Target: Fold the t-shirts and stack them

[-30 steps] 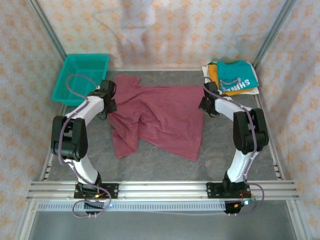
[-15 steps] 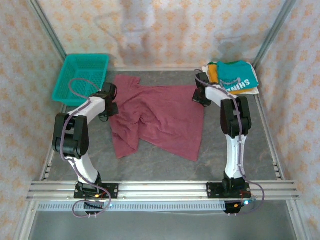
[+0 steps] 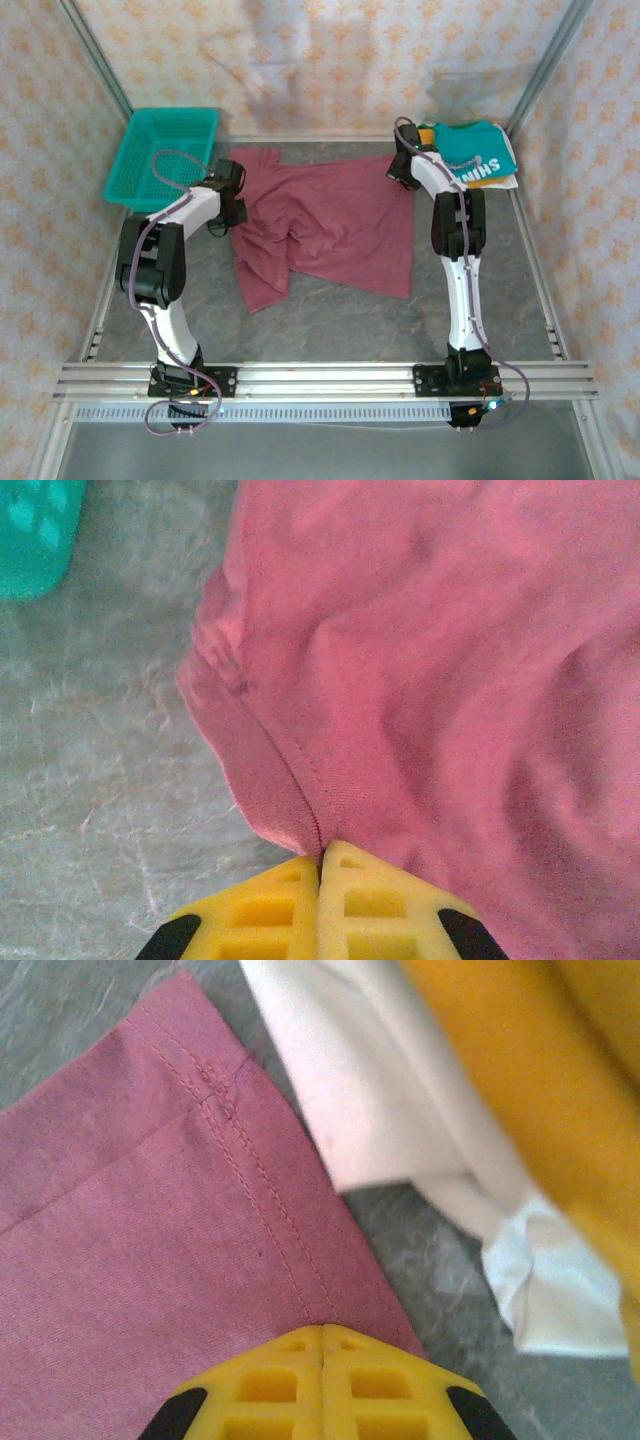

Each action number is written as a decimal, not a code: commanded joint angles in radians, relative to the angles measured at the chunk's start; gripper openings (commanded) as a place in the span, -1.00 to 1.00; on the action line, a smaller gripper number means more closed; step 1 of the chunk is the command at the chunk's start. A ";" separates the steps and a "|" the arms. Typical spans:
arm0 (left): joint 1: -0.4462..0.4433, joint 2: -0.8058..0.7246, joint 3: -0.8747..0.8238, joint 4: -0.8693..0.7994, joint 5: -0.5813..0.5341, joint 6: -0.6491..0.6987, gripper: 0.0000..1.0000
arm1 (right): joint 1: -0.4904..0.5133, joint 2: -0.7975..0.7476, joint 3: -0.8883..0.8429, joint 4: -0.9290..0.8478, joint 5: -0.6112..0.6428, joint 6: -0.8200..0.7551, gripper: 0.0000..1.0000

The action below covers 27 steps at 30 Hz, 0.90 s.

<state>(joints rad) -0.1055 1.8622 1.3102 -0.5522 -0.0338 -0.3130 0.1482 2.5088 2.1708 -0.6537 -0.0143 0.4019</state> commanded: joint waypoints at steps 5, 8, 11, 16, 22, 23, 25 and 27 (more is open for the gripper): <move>0.053 0.039 0.117 -0.069 -0.040 0.008 -0.99 | -0.030 0.125 0.260 -0.183 0.062 -0.010 -1.00; 0.081 0.041 0.119 -0.069 -0.061 0.018 -0.90 | -0.041 0.118 0.305 -0.202 0.053 -0.018 -1.00; 0.084 0.041 0.130 -0.077 -0.064 0.035 -0.29 | -0.041 0.075 0.297 -0.198 0.012 -0.041 -1.00; 0.045 -0.055 0.067 -0.057 -0.071 0.016 0.14 | -0.029 -0.076 0.202 -0.201 -0.040 -0.068 -0.66; -0.135 -0.273 -0.043 -0.124 -0.140 -0.005 0.16 | -0.002 -0.397 -0.149 -0.120 -0.087 -0.095 -0.37; -0.191 -0.329 -0.085 -0.129 -0.167 -0.006 0.16 | 0.011 -0.487 -0.271 -0.062 -0.087 -0.099 -0.34; -0.295 -0.440 -0.191 -0.114 -0.185 0.011 0.10 | 0.042 -0.667 -0.527 0.070 -0.098 -0.119 -0.25; -0.391 -0.574 -0.336 -0.089 -0.162 0.030 0.08 | 0.079 -0.863 -0.812 0.251 -0.142 -0.162 -0.17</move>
<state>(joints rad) -0.4141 1.4059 1.1095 -0.5957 -0.1532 -0.2962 0.1795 1.8324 1.6032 -0.5999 -0.1074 0.2951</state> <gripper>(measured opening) 0.545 0.407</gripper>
